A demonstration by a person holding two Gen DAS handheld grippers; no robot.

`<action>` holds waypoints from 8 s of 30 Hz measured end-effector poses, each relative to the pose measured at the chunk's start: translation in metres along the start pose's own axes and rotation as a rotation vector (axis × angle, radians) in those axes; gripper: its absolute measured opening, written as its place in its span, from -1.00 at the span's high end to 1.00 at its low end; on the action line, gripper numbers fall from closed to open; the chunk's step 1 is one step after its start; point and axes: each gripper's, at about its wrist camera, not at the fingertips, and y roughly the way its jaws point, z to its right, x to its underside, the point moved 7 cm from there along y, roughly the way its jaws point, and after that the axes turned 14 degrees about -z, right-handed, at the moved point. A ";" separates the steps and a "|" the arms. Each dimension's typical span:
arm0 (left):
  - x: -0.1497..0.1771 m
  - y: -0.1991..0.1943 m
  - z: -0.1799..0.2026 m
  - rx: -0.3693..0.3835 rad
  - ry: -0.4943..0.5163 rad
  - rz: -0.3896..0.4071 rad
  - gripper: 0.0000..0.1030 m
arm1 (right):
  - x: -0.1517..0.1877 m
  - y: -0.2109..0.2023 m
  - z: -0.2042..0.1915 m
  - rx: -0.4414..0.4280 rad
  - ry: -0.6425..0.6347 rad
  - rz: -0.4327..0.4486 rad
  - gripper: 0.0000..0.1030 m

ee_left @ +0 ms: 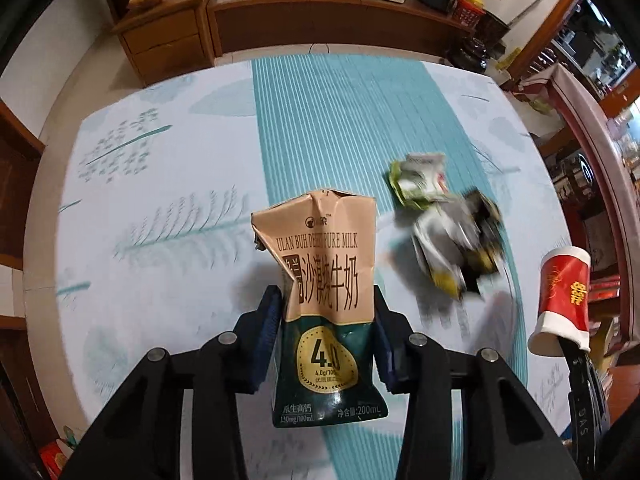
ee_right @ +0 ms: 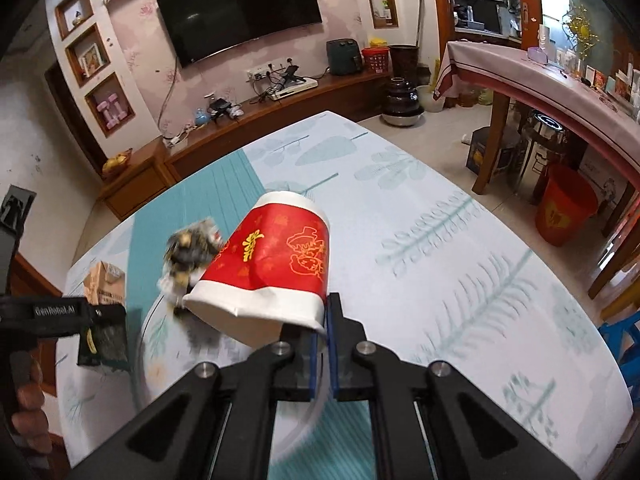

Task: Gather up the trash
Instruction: 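Carry the milk carton in the left gripper while the right gripper carries the red cup to the bin, then open both grippers over the bin to drop the carton and cup, then raise both grippers back toward the last wrappers on the table, then grasp the black-gold wrappers with the right gripper while the left gripper grasps the green snack bag, then carry the green snack bag in the left gripper while the right gripper carries the wrappers to the bin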

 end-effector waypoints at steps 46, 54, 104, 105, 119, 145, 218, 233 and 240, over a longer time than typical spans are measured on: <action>0.532 0.035 0.157 -0.121 0.102 -0.145 0.21 | 0.401 -0.140 0.202 -0.171 -0.222 -0.391 0.93; 0.549 0.165 0.145 -0.107 0.140 -0.211 0.20 | 0.463 -0.013 0.211 -0.031 -0.260 -0.527 0.93; 0.528 0.124 0.098 -0.255 0.084 -0.096 -0.68 | 0.443 0.004 0.167 -0.044 -0.260 -0.574 0.35; 0.527 0.114 0.099 -0.254 0.087 -0.089 -0.68 | 0.437 -0.011 0.164 -0.057 -0.262 -0.563 0.35; 0.527 -0.084 0.111 -0.322 0.056 0.181 -0.68 | 0.351 -0.177 0.129 -0.213 -0.337 -0.356 0.35; 0.374 -0.273 0.078 -0.436 0.007 0.592 -0.68 | 0.168 -0.251 -0.003 -0.261 -0.652 -0.003 0.33; -0.089 0.066 0.136 -0.177 0.777 -0.136 0.28 | -0.090 0.098 -0.021 -0.121 -0.079 -0.219 0.12; 0.004 -0.006 0.149 -0.168 0.669 -0.034 0.64 | -0.025 0.043 -0.008 -0.247 -0.021 -0.243 0.17; 0.100 -0.071 0.151 -0.133 0.622 0.008 0.64 | 0.034 -0.032 0.019 -0.336 -0.011 -0.214 0.17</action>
